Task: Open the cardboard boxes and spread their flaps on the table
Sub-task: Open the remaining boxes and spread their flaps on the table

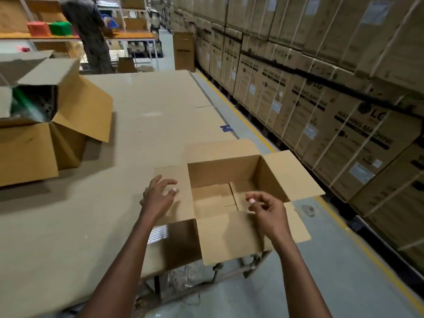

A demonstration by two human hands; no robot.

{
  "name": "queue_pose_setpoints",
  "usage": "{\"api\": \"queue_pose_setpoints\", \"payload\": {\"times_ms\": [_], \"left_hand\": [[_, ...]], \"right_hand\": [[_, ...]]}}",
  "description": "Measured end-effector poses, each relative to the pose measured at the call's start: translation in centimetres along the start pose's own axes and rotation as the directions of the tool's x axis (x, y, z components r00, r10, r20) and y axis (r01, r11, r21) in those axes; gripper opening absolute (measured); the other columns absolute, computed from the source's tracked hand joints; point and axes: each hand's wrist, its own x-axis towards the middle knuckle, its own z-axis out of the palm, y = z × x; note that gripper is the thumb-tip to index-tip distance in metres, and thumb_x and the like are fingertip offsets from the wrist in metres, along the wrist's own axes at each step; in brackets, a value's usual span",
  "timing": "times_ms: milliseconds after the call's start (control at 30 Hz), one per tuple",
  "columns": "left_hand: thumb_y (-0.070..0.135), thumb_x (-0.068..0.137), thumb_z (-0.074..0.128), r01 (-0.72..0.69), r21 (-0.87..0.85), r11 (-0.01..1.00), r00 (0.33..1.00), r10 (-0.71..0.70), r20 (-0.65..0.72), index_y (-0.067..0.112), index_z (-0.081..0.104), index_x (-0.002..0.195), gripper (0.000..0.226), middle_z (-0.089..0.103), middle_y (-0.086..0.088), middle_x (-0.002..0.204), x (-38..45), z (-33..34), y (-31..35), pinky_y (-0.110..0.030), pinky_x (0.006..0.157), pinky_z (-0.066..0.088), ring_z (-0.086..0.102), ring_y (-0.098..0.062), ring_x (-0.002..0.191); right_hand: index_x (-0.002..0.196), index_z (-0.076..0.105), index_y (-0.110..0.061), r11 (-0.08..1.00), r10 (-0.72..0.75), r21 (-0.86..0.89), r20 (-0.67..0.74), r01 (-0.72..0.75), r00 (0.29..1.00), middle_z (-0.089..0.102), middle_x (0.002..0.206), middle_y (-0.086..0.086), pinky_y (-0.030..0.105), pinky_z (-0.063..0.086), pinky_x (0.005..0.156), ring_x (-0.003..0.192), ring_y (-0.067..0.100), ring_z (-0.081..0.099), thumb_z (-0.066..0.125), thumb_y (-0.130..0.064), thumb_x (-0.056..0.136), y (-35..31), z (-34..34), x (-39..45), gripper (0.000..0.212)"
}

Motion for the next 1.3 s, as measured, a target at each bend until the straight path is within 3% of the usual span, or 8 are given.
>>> {"api": "queue_pose_setpoints", "payload": {"times_ms": [100,200,400,667,867,1000,1100,1300], "left_hand": [[0.047,0.098,0.058,0.079,-0.012,0.997,0.991,-0.077,0.108,0.057,0.061,0.113,0.019,0.022,0.004,0.167,0.9,-0.4,-0.4,-0.059,0.118,0.028,0.028,-0.031,0.151],[0.034,0.098,0.063,0.093,-0.116,0.989,0.991,-0.081,0.104,0.037,0.065,0.128,0.029,0.038,-0.002,0.161,0.1,-1.3,0.5,-0.044,0.116,0.035,0.038,-0.024,0.146],[0.019,0.092,0.072,0.012,-0.175,0.984,0.999,-0.019,-0.041,0.034,0.072,0.118,0.031,0.070,0.000,0.124,-0.6,-3.2,5.1,-0.038,0.095,0.054,0.065,-0.016,0.115],[0.029,0.094,0.070,0.009,0.128,0.992,0.991,-0.026,0.134,0.036,0.065,0.127,0.034,0.060,0.003,0.115,-1.3,0.7,13.1,-0.025,0.045,0.048,0.067,-0.019,0.076],[0.028,0.093,0.070,-0.119,0.299,0.947,0.991,0.096,0.088,0.030,0.064,0.131,0.039,0.055,0.009,0.145,-1.3,3.9,14.4,-0.031,0.096,0.049,0.060,-0.019,0.122],[0.025,0.094,0.067,-0.113,0.318,0.941,0.993,0.098,0.065,0.027,0.064,0.131,0.037,0.052,0.011,0.147,-1.4,4.4,14.5,-0.033,0.101,0.046,0.058,-0.021,0.126],[0.024,0.095,0.067,-0.101,0.308,0.946,0.995,0.096,0.031,0.027,0.066,0.129,0.034,0.055,0.011,0.144,-1.4,4.1,14.2,-0.033,0.100,0.045,0.057,-0.021,0.126],[0.020,0.097,0.064,-0.097,0.252,0.963,0.994,0.105,-0.017,0.024,0.068,0.126,0.030,0.059,0.009,0.140,-1.7,3.7,13.8,-0.032,0.095,0.045,0.058,-0.020,0.124]], "right_hand": [[0.094,0.078,-0.030,1.000,-0.014,0.016,0.017,0.013,1.000,0.076,0.099,-0.011,0.033,0.059,0.078,0.094,0.017,0.070,0.064,-0.011,0.096,0.6,-0.3,1.5,0.023],[0.096,0.077,-0.029,1.000,-0.003,0.024,0.070,0.001,0.998,0.075,0.101,-0.009,0.027,0.056,0.069,0.095,0.018,0.070,0.065,-0.012,0.096,1.3,-0.5,2.3,0.022],[0.095,0.077,-0.029,0.999,-0.029,-0.015,0.163,0.032,0.986,0.076,0.093,-0.012,0.030,0.055,0.071,0.085,0.017,0.071,0.066,-0.012,0.094,1.2,-1.6,5.4,0.020],[0.097,0.076,-0.029,0.992,-0.105,-0.044,0.223,0.118,0.969,0.075,0.096,-0.014,0.027,0.055,0.085,0.094,0.006,0.070,0.066,-0.009,0.095,0.7,-3.8,8.9,0.022],[0.105,0.076,-0.029,0.951,-0.117,-0.246,0.281,0.189,0.953,0.074,0.103,-0.011,0.029,0.054,0.095,0.099,0.007,0.067,0.066,-0.012,0.094,1.1,-4.9,11.7,0.023],[0.110,0.075,-0.033,0.835,-0.145,-0.488,0.253,0.255,0.957,0.072,0.121,-0.008,0.044,0.042,0.106,0.124,0.021,0.058,0.067,-0.020,0.091,1.0,-6.7,15.5,0.024],[0.113,0.070,-0.044,0.777,-0.038,-0.591,0.295,0.214,0.955,0.048,0.151,-0.014,0.056,0.015,0.114,0.150,0.039,0.022,0.062,-0.039,0.096,1.2,-8.2,17.9,0.020],[0.129,0.061,-0.051,0.754,0.138,-0.637,0.392,0.160,0.909,0.013,0.167,-0.017,0.067,-0.006,0.115,0.152,0.042,-0.012,0.053,-0.063,0.094,2.0,-10.2,20.3,0.038]]}}
